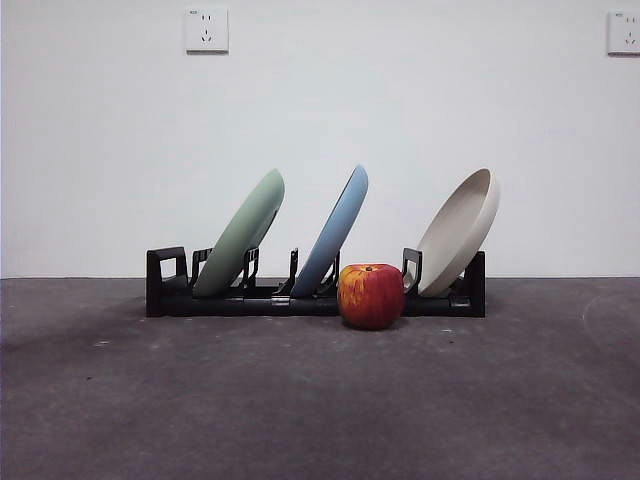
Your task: Take the green plate from the plate rack,put the plate on the table,take the apple from the table,put the apple in the plate
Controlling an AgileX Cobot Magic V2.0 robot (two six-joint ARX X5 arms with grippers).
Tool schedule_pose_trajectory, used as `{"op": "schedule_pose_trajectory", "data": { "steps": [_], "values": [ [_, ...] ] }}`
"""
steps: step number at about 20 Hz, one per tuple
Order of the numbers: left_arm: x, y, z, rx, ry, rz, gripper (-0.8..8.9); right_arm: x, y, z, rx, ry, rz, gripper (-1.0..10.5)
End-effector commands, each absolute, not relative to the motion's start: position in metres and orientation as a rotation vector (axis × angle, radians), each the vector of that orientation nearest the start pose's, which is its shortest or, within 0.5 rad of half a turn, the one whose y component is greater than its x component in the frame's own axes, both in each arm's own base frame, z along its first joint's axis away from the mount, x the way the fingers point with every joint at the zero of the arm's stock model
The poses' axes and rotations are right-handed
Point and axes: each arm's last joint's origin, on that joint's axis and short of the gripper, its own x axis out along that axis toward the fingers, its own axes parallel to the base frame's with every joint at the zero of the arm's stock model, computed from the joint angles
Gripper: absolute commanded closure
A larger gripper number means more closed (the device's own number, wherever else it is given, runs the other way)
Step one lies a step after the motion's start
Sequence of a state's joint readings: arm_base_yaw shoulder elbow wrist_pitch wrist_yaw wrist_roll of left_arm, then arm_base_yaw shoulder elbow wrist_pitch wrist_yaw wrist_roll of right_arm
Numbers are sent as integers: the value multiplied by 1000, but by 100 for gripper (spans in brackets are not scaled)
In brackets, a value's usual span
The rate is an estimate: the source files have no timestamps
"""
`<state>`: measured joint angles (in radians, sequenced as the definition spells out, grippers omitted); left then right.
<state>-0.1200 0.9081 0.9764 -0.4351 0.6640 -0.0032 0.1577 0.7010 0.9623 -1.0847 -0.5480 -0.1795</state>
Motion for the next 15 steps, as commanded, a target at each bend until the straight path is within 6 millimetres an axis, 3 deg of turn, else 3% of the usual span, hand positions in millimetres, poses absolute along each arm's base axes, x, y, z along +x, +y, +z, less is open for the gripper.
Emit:
{"op": "schedule_pose_trajectory", "data": {
  "steps": [1, 7, 12, 15],
  "values": [
    [207, -54, 359, -73, 393, -758, 187, 99, 31, 328, 4, 755, 737, 226],
    [292, -100, 343, 13, 422, -666, 189, 99, 31, 328, 3, 753, 736, 226],
    [351, -125, 303, 75, 422, -587, 189, 99, 31, 328, 3, 753, 736, 226],
    [372, -131, 278, 82, 410, -557, 190, 99, 31, 328, 3, 753, 736, 226]
  ]
}}
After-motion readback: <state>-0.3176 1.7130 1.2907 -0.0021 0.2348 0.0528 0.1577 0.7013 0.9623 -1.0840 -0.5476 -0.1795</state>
